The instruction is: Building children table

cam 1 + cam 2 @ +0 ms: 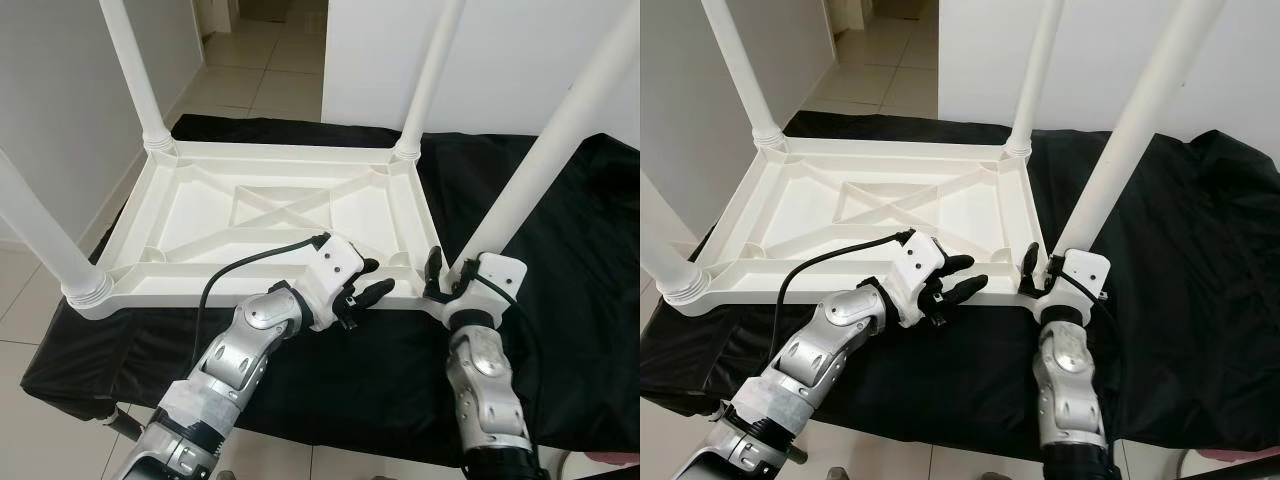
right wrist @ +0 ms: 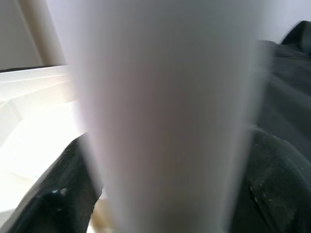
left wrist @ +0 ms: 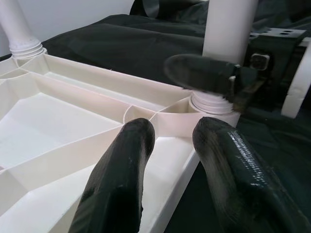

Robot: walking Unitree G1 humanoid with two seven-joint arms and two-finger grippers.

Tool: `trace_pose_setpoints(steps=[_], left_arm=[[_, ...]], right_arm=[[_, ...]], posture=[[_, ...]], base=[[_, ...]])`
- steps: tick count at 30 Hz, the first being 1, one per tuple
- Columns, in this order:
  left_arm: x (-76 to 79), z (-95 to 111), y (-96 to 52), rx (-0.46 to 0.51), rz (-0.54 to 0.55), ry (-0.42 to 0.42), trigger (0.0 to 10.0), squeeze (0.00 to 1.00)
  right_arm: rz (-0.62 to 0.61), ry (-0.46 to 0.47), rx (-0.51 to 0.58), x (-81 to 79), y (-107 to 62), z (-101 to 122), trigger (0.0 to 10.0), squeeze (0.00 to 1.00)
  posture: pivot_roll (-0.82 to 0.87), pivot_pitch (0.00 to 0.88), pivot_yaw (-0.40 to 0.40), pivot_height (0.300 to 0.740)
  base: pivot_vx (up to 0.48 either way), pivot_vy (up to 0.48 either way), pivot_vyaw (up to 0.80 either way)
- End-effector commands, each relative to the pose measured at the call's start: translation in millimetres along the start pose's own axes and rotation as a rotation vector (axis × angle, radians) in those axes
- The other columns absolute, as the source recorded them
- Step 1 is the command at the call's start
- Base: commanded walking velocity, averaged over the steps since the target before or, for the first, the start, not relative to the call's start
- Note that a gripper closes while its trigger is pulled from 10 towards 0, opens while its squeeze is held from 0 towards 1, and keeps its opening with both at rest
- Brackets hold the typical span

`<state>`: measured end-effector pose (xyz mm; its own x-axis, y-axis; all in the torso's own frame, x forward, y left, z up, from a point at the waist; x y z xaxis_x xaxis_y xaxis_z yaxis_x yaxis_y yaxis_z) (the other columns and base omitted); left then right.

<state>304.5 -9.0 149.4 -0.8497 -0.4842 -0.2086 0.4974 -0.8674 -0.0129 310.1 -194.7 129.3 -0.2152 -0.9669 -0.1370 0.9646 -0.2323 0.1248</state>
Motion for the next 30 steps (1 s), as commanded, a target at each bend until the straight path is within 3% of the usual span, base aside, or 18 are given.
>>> trace_pose_setpoints(steps=[1, 3, 5, 6, 7, 12, 18, 30], left_arm=[[0.2, 1.0, -2.8, 0.006, -0.009, 0.003, 10.0, 0.0], [-0.4, 1.6, -3.0, 0.008, -0.007, 0.004, 10.0, 0.0], [-1.2, 2.3, -2.9, 0.012, -0.003, 0.001, 10.0, 0.0], [-2.2, 2.4, -3.1, 0.013, 0.001, 0.0, 10.0, 0.0], [-3.4, 2.2, -3.6, 0.016, 0.009, -0.011, 10.0, 0.0], [-7.4, 0.7, -1.7, 0.018, 0.042, -0.011, 10.0, 0.0], [-32.6, 9.2, -0.7, 0.032, 0.142, 0.003, 10.0, 0.0], [-36.7, 13.2, 5.5, 0.038, 0.141, 0.022, 10.0, 0.0]], right_arm=[[0.007, 0.012, 0.021, 4.5, -4.5, 2.4, 10.0, 1.0], [0.009, 0.014, 0.023, 5.9, -6.1, 2.1, 10.0, 1.0], [-0.013, 0.097, 0.015, 10.3, -9.2, -1.0, 10.0, 1.0], [-0.015, 0.118, 0.017, 10.7, -9.6, -1.7, 10.0, 0.64], [0.006, 0.125, 0.02, 7.9, -10.0, -1.9, 10.0, 0.0], [0.075, 0.111, 0.063, 1.0, -11.0, 3.2, 10.0, 0.0], [0.123, 0.081, 0.101, -3.3, -7.5, 6.5, 10.0, 0.0], [0.184, 0.062, 0.119, -13.3, 4.1, 7.8, 10.0, 0.0]], posture=[[-0.11, 0.0, -0.017, 0.74], [-0.11, 0.0, -0.017, 0.74], [-0.11, 0.0, -0.015, 0.74], [-0.11, 0.0, -0.011, 0.74], [-0.12, 0.0, -0.008, 0.74], [-0.12, 0.0, -0.014, 0.74], [-0.12, 0.0, 0.015, 0.74], [-0.11, 0.0, 0.016, 0.74]], base=[[0.0, 0.0, 0.0], [0.0, 0.0, 0.0], [0.0, 0.0, 0.0], [0.0, 0.0, 0.0], [0.0, 0.0, 0.0], [0.0, 0.0, 0.0], [0.0, 0.0, 0.0], [0.0, 0.0, 0.0]])
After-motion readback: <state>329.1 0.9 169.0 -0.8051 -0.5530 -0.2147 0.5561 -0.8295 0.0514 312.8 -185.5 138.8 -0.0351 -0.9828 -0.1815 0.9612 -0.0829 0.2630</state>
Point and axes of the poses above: a point about 5 cm out from each wrist's last joint towards the gripper, its own y axis pointing out of the wrist towards the gripper, its own z axis along the axis of the wrist's last joint, x = y × z, the point moved 4 cm from there along y, pointing out of the wrist towards the gripper, and after that the axes turned 3 degrees about y, right-handed, at the moved point
